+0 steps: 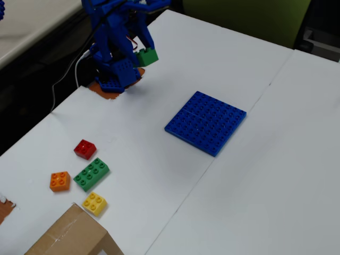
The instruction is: Pick up the 2x2 green block and go up the 8x8 blue block.
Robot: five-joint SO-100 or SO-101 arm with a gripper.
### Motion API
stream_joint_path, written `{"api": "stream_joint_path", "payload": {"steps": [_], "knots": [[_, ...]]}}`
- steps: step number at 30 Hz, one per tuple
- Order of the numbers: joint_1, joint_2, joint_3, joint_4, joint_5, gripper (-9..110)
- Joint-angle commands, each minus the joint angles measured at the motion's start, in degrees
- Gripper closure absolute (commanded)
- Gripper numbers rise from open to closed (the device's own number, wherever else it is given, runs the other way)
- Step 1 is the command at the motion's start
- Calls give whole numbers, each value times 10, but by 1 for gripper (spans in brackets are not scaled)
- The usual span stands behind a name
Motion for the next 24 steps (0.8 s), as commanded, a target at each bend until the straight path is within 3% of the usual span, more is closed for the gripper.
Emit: {"api": "stream_joint_path", "payload": {"steps": [1, 8, 13, 19, 24], "knots": [[-59, 11, -76, 0, 62, 101], [-209, -6, -102, -146, 369, 101], [-257, -46, -120, -182, 396, 101], [-275, -141, -170, -112, 389, 101], [-245, -218, -174, -25, 311, 101]]}}
